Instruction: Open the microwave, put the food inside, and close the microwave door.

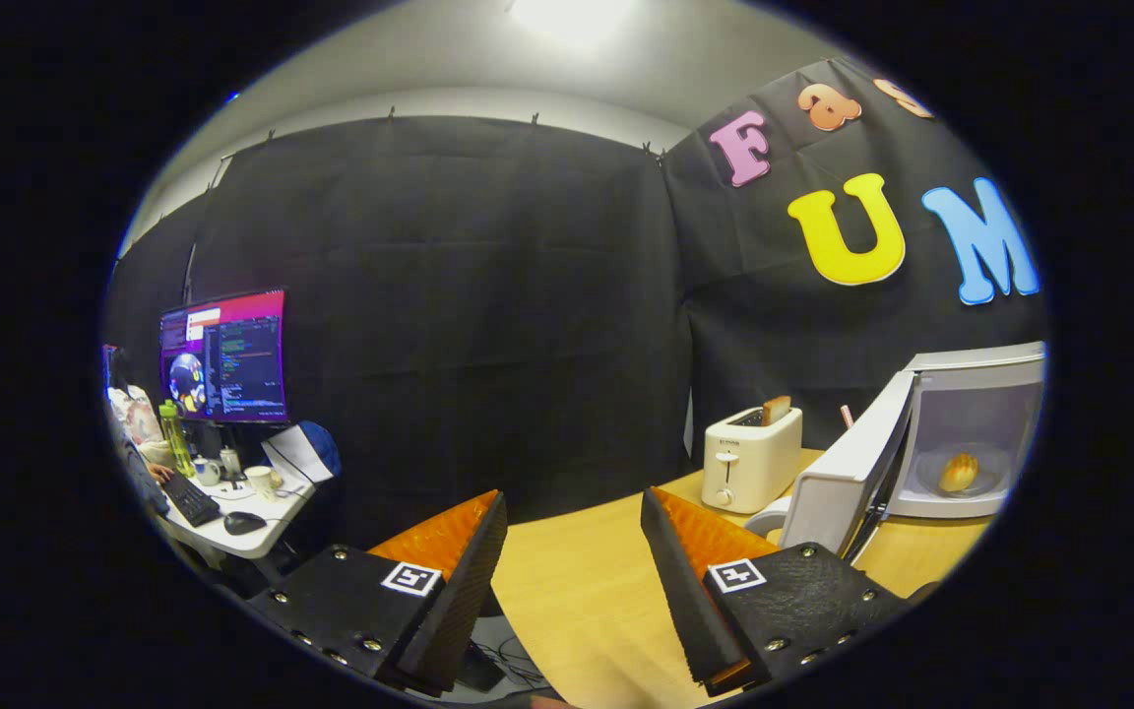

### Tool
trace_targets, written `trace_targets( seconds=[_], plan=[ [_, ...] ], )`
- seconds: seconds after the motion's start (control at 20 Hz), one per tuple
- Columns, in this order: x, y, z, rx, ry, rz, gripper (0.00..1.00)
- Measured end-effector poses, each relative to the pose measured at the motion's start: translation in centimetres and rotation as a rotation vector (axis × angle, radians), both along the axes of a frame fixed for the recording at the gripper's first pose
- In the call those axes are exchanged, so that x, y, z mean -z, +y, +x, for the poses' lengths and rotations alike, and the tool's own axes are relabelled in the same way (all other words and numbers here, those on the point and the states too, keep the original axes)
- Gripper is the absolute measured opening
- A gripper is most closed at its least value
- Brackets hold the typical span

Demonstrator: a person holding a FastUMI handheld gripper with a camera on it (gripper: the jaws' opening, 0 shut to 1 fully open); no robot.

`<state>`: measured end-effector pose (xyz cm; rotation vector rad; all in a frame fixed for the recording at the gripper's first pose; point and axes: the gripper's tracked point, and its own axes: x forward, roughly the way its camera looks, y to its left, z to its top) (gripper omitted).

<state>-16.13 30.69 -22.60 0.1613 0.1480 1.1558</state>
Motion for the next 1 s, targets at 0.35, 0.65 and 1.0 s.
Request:
trace_targets(
  seconds=[0.35, 0.65, 1.0],
  plan=[
    [5.0, 0.3, 6.2, 0.188, -0.028, -0.139, 0.30],
    [6.5, -0.1, 6.5, 0.192, -0.026, -0.173, 0.01],
    [7.0, -3.7, 6.5, 0.272, 0.003, -0.176, 0.02]
  ],
)
